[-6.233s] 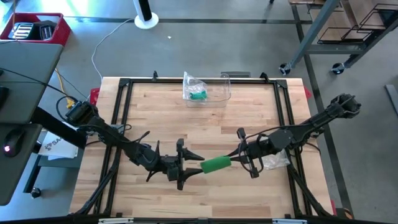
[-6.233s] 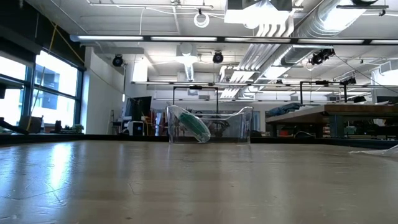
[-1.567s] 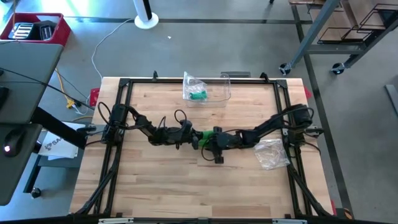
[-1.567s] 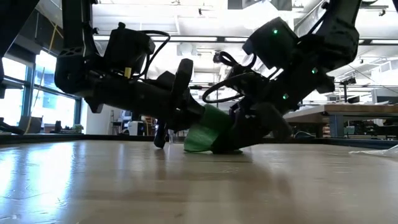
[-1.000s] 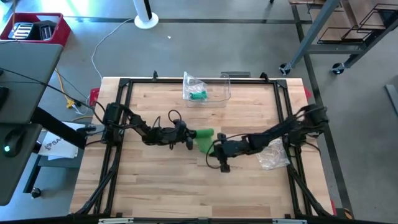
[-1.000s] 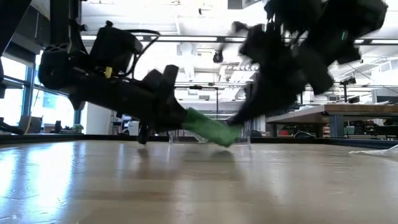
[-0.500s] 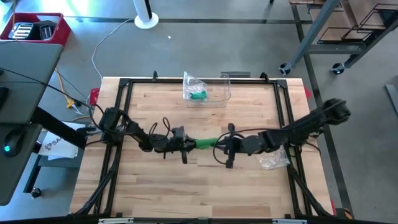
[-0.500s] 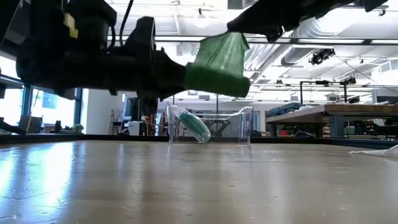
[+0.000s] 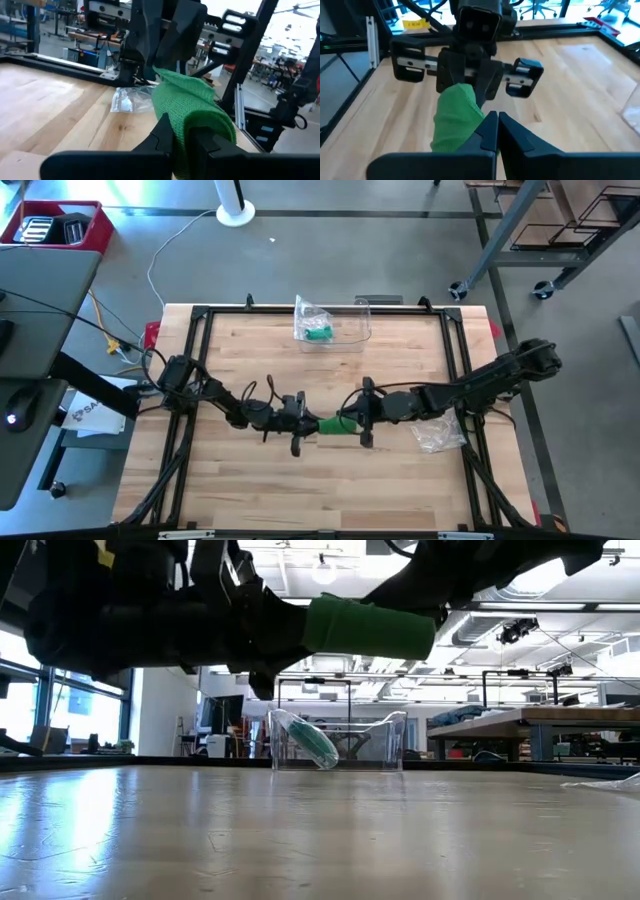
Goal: Roll bandage
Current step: Roll the green bandage
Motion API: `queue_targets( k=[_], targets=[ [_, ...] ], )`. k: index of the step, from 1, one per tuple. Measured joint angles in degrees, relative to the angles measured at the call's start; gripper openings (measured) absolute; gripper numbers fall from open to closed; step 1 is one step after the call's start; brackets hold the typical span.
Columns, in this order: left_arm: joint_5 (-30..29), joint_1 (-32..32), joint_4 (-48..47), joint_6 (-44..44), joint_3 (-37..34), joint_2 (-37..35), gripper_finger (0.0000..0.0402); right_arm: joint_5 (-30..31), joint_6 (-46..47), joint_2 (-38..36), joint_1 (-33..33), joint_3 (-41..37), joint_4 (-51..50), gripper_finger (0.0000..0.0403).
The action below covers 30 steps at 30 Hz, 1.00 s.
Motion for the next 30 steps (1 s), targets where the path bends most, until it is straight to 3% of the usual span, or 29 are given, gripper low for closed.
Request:
queue_targets(
  k=[15, 24, 30],
  targets=[
    [0.4, -1.9, 0.2, -2.6, 2.7, 0.0, 0.0015, -6.9, 4.5, -0.1, 0.0, 0.0, 0.1, 0.0005],
    [1.1, -1.9, 0.1, -10.3, 3.9, 0.0, 0.0016, -7.5, 6.2, -0.1, -0.1, 0.0, 0.8, 0.0105],
    [1.5, -1.9, 0.0, -9.9, 3.9, 0.0, 0.0016, -7.2, -0.6, -2.5, -0.1, 0.0, 0.6, 0.0142]
  ],
)
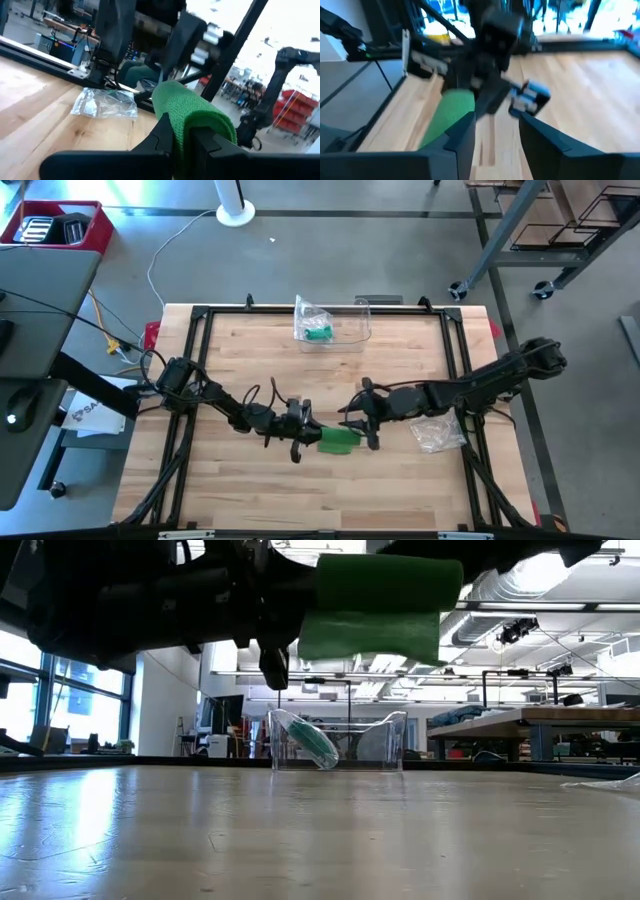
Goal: Roll bandage
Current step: Roll the green bandage
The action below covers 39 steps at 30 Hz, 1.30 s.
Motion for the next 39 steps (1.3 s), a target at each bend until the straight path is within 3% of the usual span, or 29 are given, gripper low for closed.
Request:
queue_targets(
  k=[7, 12, 15, 25, 29, 39],
  targets=[
    [1.3, 0.0, -2.2, 14.1, 0.0, 0.0, 0.0016, -1.5, -0.5, -4.2, 0.2, 0.0, -0.6, 0.0144],
    [1.1, -0.2, -7.9, 31.6, 0.0, -0.1, 0.0017, -5.1, 4.8, -1.4, -1.2, 0.0, -2.1, 0.0145],
    [-0.3, -0.2, -13.9, 36.6, 0.0, -0.1, 0.0018, -5.7, 5.8, 1.9, -1.4, 0.0, -1.9, 0.0145],
    [-7.5, 3.8, -23.9, 36.2, 0.0, -0.1, 0.0081, -7.9, 8.1, 12.3, -3.9, 0.0, -0.9, 0.0144],
    [-5.3, 7.6, -24.3, 30.3, 0.0, -0.1, 0.0114, -7.7, 8.1, 14.5, -5.4, 0.0, -1.0, 0.0144],
    [-1.7, 13.7, -30.3, 31.0, 0.0, -1.9, 0.0184, -4.6, 8.1, 17.1, -8.8, 0.0, -0.6, 0.0144]
  ],
)
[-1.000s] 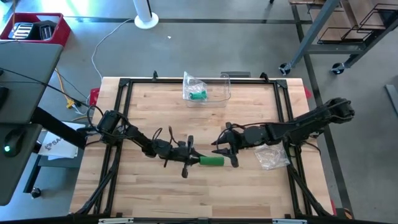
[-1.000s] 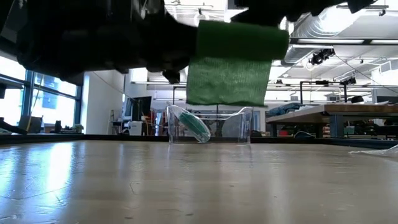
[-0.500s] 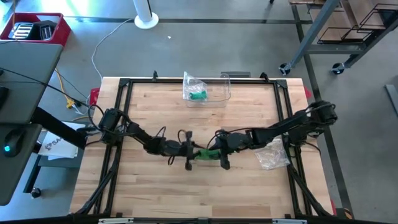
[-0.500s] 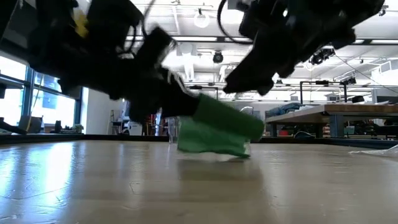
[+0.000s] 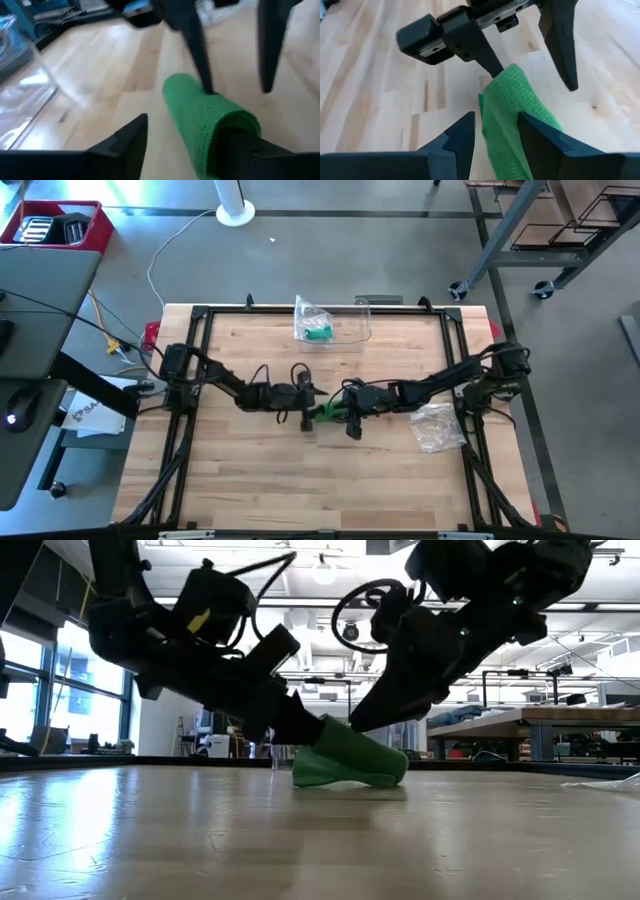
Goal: Roll bandage
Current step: Roll the green bandage
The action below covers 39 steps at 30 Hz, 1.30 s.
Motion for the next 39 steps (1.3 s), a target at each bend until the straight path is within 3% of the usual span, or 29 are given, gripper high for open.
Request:
queue_targets(
  k=[7, 14, 20, 25, 29, 32, 35, 39],
  targets=[
    [0.7, 4.1, -14.7, 0.5, 0.0, -3.1, 0.0233, 1.4, -2.0, 0.8, -2.9, 0.0, 0.9, 0.0144],
    [0.9, 5.2, -19.2, 1.6, 0.2, -4.7, 0.0248, 1.3, -3.0, 5.6, -5.3, 0.0, 5.7, 0.0144],
    [-4.6, 5.2, -28.5, 5.7, 0.0, -9.6, 0.0248, 0.5, -3.1, 8.5, -5.8, 0.2, 7.5, 0.0144],
    [-9.1, 5.2, -39.9, 2.8, -0.1, -15.8, 0.0248, 0.1, -4.0, 8.4, -4.4, 0.1, 7.9, 0.0144],
    [-7.6, 4.7, -40.6, -3.0, -0.1, -19.1, 0.0248, -0.4, -5.6, 8.4, -2.9, 0.0, 9.8, 0.0144],
    [-2.8, 3.6, -34.6, -6.7, 0.0, -19.6, 0.0248, -0.4, -4.8, 8.4, -1.7, 0.0, 10.3, 0.0144],
    [1.5, 2.3, -27.4, -7.9, 0.0, -17.5, 0.0248, -1.0, -3.7, 8.5, -0.5, 0.0, 10.3, 0.0144],
    [2.1, 1.0, -22.2, -8.5, 0.0, -12.8, 0.0248, -3.9, -4.0, 8.6, 0.9, 0.0, 10.2, 0.0144]
  ],
)
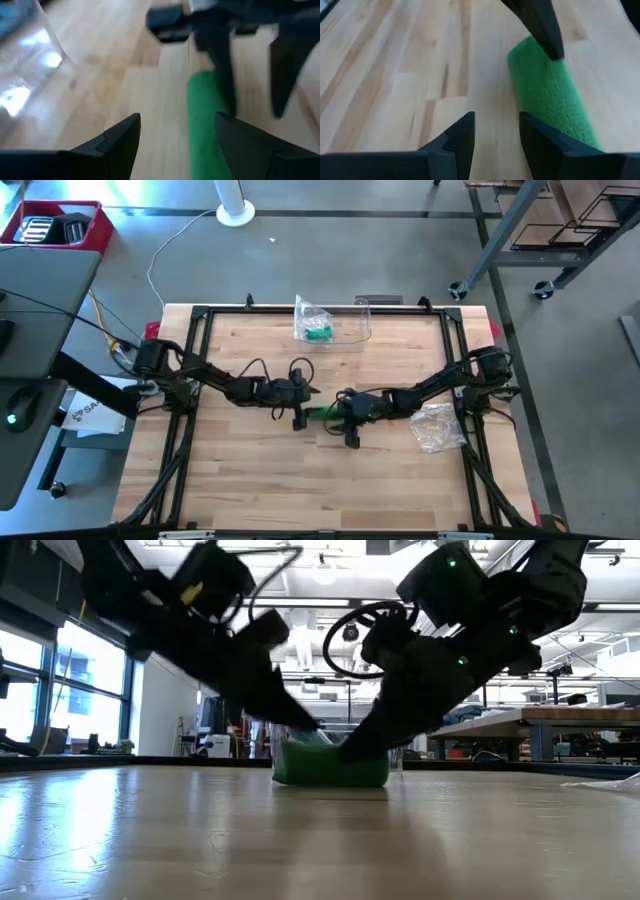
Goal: Roll bandage
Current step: Roll the green bandage, then open the zip bag
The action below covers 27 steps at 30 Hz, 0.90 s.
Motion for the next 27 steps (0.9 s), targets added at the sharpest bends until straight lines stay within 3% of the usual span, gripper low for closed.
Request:
queue_targets(
  k=[7, 15, 20, 27],
  targets=[
    [-0.4, -1.0, 0.8, -3.7, 0.1, 5.9, 0.0248, -1.2, -0.5, -2.0, 1.4, -0.1, -0.4, 0.0144],
    [-1.9, -0.9, -0.7, -0.5, 0.0, 3.2, 0.0248, 1.7, -3.1, -9.7, 1.7, 0.0, -7.2, 0.0144],
    [-3.5, -0.8, -4.2, -0.6, -0.1, -1.7, 0.0248, 6.4, -1.0, -16.7, 2.2, 0.0, -19.2, 0.0144],
    [-6.9, -3.5, -12.1, -7.8, -0.1, -9.3, 0.0248, 4.9, 11.8, -29.2, 7.4, 0.0, -48.9, 0.0144]
  ],
)
